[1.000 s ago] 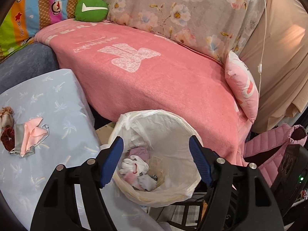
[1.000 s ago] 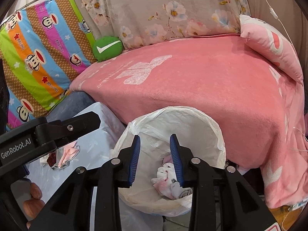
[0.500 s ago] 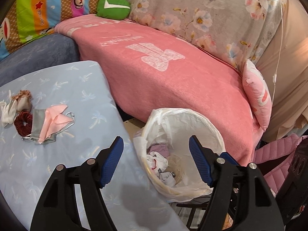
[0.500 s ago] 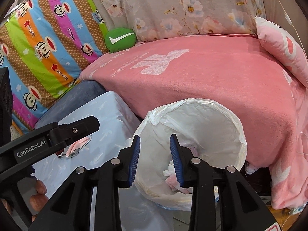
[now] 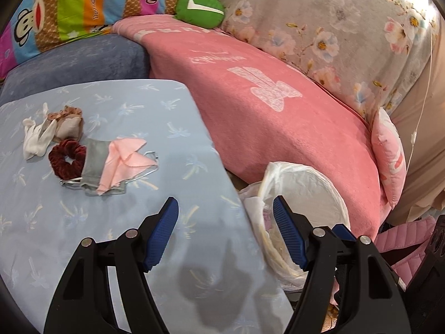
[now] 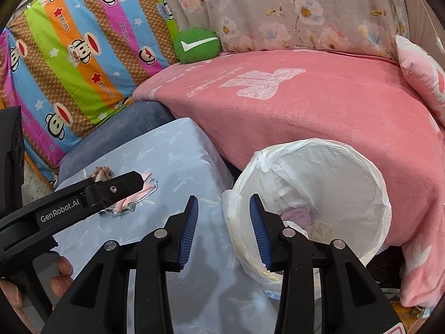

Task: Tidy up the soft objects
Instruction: 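Move both tools from the bin back over the table, then grasp the red velvet scrunchie with the left gripper while the right gripper grasps the pink cloth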

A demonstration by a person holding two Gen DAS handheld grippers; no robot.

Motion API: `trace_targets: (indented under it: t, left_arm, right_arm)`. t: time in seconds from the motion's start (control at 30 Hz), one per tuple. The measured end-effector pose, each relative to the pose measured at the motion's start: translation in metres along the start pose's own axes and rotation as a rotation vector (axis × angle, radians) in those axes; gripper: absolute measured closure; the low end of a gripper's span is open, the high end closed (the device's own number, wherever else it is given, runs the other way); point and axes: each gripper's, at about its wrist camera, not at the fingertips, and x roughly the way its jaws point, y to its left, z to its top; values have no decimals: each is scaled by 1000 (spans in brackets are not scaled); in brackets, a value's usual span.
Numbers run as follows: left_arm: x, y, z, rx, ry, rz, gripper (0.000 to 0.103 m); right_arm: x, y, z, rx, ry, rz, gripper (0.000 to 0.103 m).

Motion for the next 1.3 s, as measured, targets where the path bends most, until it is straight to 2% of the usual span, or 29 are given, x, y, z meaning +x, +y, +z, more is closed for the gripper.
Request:
trace_targets:
  t: [0.33,0.6,0.67,0.73,0.8,1.1,1.3]
  left_arm:
    - [-9,40,2,-58,-15,35,36]
    - [-16,79,1,-84,-28,130,35]
    - [-17,92,-1,-84,-31,169,33]
    - [-18,103,-2,-79,-41,221,23]
    - [-19,115,-2,-75,-48,272,20]
    - [-15,173,7,-125,-36,366,16]
    - [-1,198,21,-178,-21,375,13]
  right_arm:
    - [14,42,-5,-61,28,19,63]
    - [34,77,-9,-114,65,42,62]
    - [39,87,-11,-129,74,49,62]
    - [47,98,-13,-146,87,53,62]
    - [55,107,-13,-157,99,61,62]
    - [99,148,-11,-194,139,93,55]
    - [127,171,-2,-198,153,119,52]
